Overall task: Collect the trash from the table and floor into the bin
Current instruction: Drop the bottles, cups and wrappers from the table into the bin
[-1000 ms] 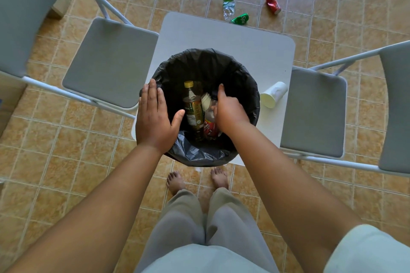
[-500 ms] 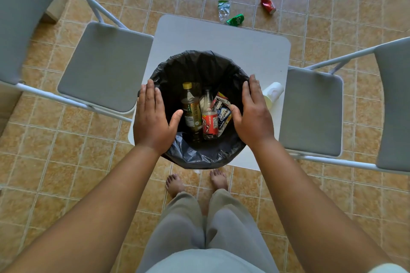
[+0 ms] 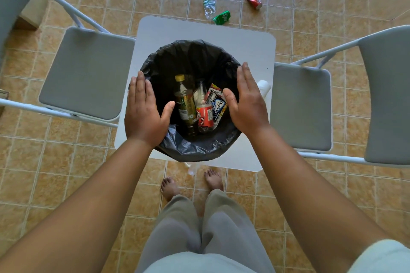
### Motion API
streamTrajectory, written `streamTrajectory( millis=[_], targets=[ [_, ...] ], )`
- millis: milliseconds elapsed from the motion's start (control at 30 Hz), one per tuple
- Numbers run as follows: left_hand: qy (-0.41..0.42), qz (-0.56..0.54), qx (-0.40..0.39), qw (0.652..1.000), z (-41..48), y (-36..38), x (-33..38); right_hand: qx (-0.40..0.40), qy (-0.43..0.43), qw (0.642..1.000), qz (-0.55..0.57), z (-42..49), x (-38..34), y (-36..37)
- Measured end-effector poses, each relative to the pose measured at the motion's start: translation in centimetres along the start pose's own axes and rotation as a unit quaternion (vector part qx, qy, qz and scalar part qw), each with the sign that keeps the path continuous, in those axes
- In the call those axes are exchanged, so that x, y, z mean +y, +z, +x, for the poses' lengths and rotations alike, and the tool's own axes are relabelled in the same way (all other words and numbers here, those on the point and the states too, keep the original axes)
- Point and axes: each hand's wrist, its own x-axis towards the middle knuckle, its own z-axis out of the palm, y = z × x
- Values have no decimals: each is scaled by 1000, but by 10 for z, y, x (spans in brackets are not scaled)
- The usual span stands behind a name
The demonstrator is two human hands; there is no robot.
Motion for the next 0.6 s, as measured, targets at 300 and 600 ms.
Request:
streamTrajectory(
  millis=[300,600],
  targets=[
    [2,-7,21,1000,0,3,-1,44,177,983,-31,27,94,3],
    [13,-7,45,999,0,7,-2,-225,180,921,-262,58,154,44]
  ],
)
